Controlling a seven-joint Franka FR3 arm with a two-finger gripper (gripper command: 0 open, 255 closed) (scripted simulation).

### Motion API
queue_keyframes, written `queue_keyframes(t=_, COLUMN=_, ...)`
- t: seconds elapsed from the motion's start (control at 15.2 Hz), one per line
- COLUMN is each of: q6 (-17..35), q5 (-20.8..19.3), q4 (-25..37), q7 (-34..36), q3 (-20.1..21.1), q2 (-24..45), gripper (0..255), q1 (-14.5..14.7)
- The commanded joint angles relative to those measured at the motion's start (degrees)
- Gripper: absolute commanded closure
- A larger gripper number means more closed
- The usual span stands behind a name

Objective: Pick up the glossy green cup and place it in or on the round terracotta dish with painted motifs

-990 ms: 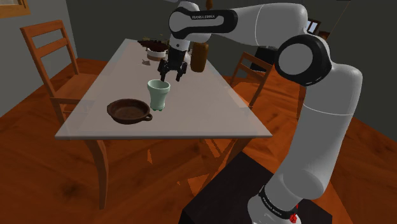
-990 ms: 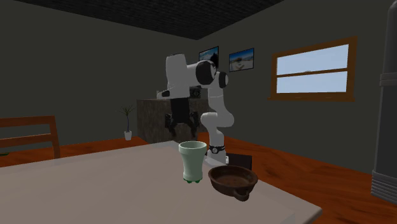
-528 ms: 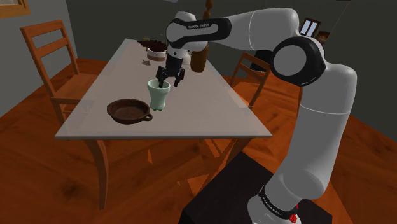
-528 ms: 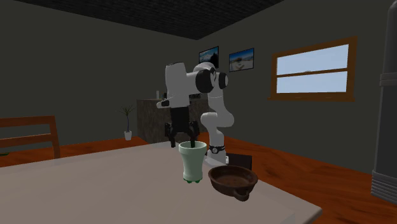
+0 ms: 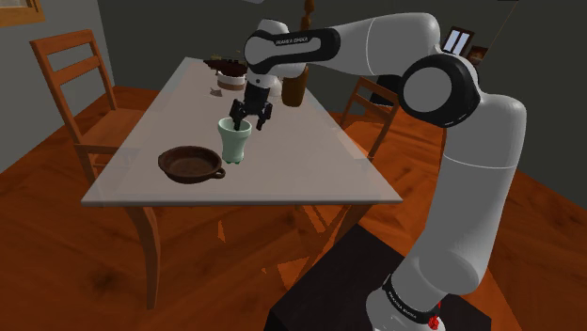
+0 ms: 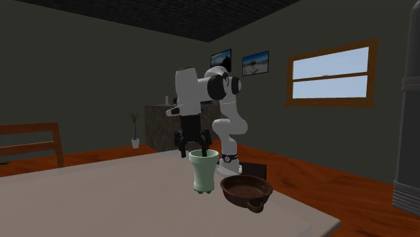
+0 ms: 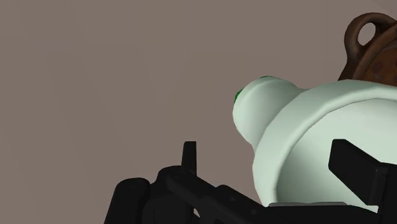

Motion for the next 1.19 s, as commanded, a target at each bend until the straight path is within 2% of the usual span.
queue_keyframes(t=0.0, q6=0.00, q5=0.00, q4=0.00, q7=0.00, q3=0.00, q2=0.00, gripper=255, q1=0.00)
queue_keyframes(t=0.59, q6=0.01, q5=0.00, q4=0.00, q7=0.00, q3=0.00, q2=0.00, gripper=255, q1=0.00)
queue_keyframes(t=1.12, q6=-5.82, q5=-0.27, q4=5.20, q7=0.70, q3=-0.07, q2=-0.66, gripper=255, q1=-0.07)
